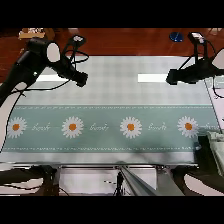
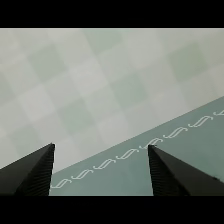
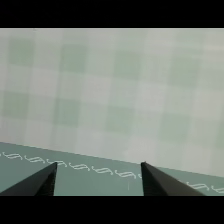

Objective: Fold the shirts.

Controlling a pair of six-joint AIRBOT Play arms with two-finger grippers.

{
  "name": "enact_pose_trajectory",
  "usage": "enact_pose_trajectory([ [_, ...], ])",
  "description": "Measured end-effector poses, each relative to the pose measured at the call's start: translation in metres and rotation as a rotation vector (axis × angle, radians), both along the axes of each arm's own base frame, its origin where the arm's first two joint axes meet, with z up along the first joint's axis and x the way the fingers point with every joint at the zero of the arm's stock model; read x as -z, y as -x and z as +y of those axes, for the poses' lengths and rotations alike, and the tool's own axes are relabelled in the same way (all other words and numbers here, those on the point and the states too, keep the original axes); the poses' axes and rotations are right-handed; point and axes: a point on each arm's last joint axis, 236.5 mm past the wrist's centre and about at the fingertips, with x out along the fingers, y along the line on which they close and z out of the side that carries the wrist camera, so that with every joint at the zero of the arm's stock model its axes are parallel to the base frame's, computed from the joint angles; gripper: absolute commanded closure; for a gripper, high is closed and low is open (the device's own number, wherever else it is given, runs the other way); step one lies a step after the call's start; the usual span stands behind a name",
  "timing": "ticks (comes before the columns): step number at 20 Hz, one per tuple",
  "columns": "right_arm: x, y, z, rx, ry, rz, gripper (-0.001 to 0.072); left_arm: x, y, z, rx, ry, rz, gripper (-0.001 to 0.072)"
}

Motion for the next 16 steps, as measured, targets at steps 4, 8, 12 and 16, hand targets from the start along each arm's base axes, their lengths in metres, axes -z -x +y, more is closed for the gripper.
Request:
enact_pose_trajectory([
  [4, 0.0, 0.0004, 0.0024, -0.005, -0.003, 0.001, 0.012, 0.0014, 0.0003, 0.0004, -0.004, -0.005, 0.003, -0.0002],
  [8, -0.0002, 0.0005, 0.003, -0.006, -0.004, 0.001, 0.012, 0.0019, 0.0004, 0.001, -0.004, -0.008, 0.005, -0.0002],
  [12, 0.0, 0.0006, 0.0032, -0.006, -0.004, 0.001, 0.012, 0.0019, 0.0004, 0.0011, -0.005, -0.008, 0.005, -0.0002],
  [16, -0.0002, 0.0005, 0.0032, -0.006, -0.004, 0.001, 0.012, 0.0019, 0.0005, 0.0012, -0.005, -0.008, 0.005, -0.0002],
])
